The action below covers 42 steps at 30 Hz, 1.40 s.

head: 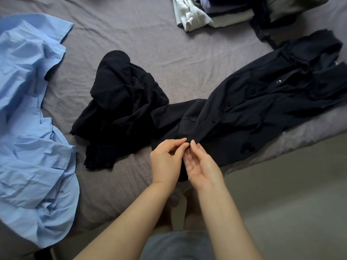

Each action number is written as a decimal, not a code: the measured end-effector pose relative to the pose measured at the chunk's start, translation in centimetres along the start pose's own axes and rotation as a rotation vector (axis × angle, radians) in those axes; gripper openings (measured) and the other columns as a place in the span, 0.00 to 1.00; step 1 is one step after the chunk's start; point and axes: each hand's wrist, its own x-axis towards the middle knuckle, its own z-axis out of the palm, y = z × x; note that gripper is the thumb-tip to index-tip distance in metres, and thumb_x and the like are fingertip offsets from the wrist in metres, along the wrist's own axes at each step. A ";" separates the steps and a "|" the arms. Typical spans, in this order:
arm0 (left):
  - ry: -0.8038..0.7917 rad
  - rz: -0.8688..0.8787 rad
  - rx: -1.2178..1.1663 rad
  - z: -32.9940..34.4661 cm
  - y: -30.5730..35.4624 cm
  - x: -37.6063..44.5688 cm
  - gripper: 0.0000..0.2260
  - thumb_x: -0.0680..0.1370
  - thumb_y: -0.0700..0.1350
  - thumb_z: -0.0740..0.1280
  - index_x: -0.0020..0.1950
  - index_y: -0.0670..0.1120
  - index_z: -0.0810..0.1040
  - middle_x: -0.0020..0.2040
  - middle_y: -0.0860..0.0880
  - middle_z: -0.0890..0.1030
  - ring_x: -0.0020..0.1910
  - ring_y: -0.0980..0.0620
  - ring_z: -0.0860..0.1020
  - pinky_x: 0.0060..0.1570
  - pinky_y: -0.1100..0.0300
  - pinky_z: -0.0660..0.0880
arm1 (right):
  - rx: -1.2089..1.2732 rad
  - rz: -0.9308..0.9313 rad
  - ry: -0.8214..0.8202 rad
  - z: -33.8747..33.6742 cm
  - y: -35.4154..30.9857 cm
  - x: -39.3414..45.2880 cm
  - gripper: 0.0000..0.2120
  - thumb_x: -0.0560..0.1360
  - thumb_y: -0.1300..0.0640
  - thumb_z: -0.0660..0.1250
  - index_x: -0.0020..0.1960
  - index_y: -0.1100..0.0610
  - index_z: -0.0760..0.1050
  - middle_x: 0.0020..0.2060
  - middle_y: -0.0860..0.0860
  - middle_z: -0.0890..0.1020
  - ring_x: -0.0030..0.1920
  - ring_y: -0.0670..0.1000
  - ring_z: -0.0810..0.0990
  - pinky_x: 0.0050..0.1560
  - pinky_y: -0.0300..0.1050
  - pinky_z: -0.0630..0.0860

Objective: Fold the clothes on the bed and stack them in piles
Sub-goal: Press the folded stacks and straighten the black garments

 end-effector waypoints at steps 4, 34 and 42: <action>-0.027 0.039 0.071 -0.2 0.0 0.1 0.05 0.75 0.42 0.71 0.50 0.49 0.84 0.44 0.56 0.83 0.46 0.64 0.80 0.47 0.72 0.75 | -0.051 -0.042 0.023 0.0 0.1 0.3 0.14 0.75 0.67 0.67 0.60 0.62 0.73 0.43 0.56 0.85 0.45 0.50 0.85 0.49 0.42 0.81; -0.506 -0.052 0.555 4.3 6.1 7.4 0.04 0.74 0.44 0.70 0.39 0.48 0.81 0.35 0.54 0.80 0.37 0.56 0.77 0.37 0.64 0.70 | -0.733 -0.452 0.088 -1.6 -6.8 2.8 0.08 0.74 0.62 0.70 0.45 0.50 0.78 0.43 0.49 0.83 0.46 0.47 0.82 0.53 0.43 0.79; -0.171 0.102 0.826 11.0 7.7 12.5 0.06 0.77 0.50 0.65 0.44 0.49 0.79 0.43 0.49 0.80 0.47 0.46 0.77 0.46 0.54 0.73 | -0.697 -0.500 0.248 -4.6 -23.2 10.1 0.06 0.79 0.59 0.64 0.45 0.56 0.77 0.43 0.53 0.83 0.44 0.48 0.80 0.42 0.39 0.77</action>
